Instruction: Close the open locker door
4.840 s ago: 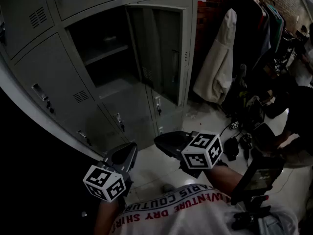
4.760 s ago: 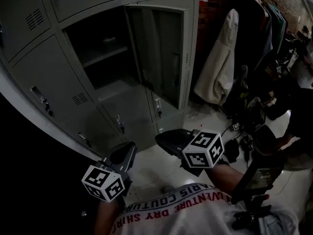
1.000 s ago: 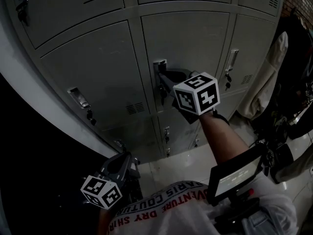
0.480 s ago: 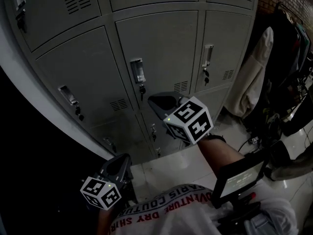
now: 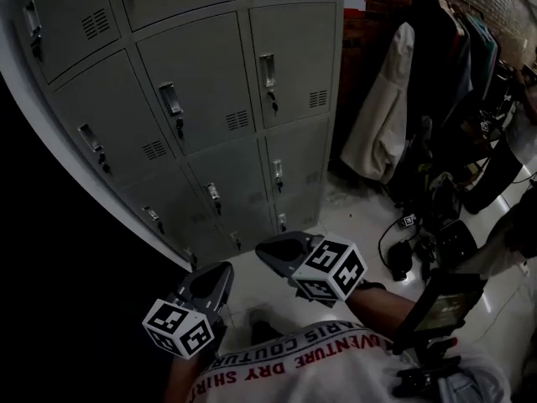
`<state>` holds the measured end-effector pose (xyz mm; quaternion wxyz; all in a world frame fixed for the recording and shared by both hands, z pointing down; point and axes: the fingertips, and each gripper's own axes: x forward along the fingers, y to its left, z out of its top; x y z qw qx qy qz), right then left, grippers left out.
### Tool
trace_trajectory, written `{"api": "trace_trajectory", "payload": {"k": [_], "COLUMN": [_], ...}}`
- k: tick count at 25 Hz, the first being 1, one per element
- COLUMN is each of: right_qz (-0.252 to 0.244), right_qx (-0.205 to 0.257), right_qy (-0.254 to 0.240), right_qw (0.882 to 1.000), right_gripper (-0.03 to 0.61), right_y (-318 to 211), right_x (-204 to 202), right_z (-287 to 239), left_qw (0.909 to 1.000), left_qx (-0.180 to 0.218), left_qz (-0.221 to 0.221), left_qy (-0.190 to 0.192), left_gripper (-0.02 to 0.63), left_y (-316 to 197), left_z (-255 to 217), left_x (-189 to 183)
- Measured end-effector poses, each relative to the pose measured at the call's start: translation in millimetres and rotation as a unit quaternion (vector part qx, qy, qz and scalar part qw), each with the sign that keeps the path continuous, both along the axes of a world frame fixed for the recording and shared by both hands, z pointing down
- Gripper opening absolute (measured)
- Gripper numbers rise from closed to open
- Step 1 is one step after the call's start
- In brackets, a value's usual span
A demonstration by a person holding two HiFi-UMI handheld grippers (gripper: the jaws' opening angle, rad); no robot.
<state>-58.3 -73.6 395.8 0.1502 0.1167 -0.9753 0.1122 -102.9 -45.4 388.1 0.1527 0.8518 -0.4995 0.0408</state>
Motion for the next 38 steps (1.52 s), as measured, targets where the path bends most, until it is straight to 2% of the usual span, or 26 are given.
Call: {"api": "trace_trajectory", "payload": {"k": [5,10,15,25,38], "right_qz": [-0.015,-0.021,-0.030,-0.039,-0.041], "right_qx": [-0.048,-0.074,-0.071,-0.071,-0.072], "right_qy": [-0.022,-0.061,-0.076,-0.068,-0.062], "right_qw": [0.998,0.995,0.994,0.994,0.995], "right_gripper": [-0.004,-0.005,-0.003,-0.003,-0.003], "right_y": [66,95,107,114,115], "right_x": [60,91,105,107,99], "right_z": [12,-3,-14,-9,-10], "left_qw": [0.9996,0.9993,0.9989,0.9989,0.9989], "left_qx": [-0.015,-0.010,-0.006,-0.001,0.001], "left_qz": [0.016,0.011,0.010,0.021,0.026], "left_qy": [-0.016,-0.035,-0.045,-0.042,-0.038], "left_gripper": [0.006,0.006,0.006,0.006,0.005], "left_y": [51,75,83,81,82], "left_z": [5,-13,-17,-12,-13], "left_x": [73,97,117,129,126]}}
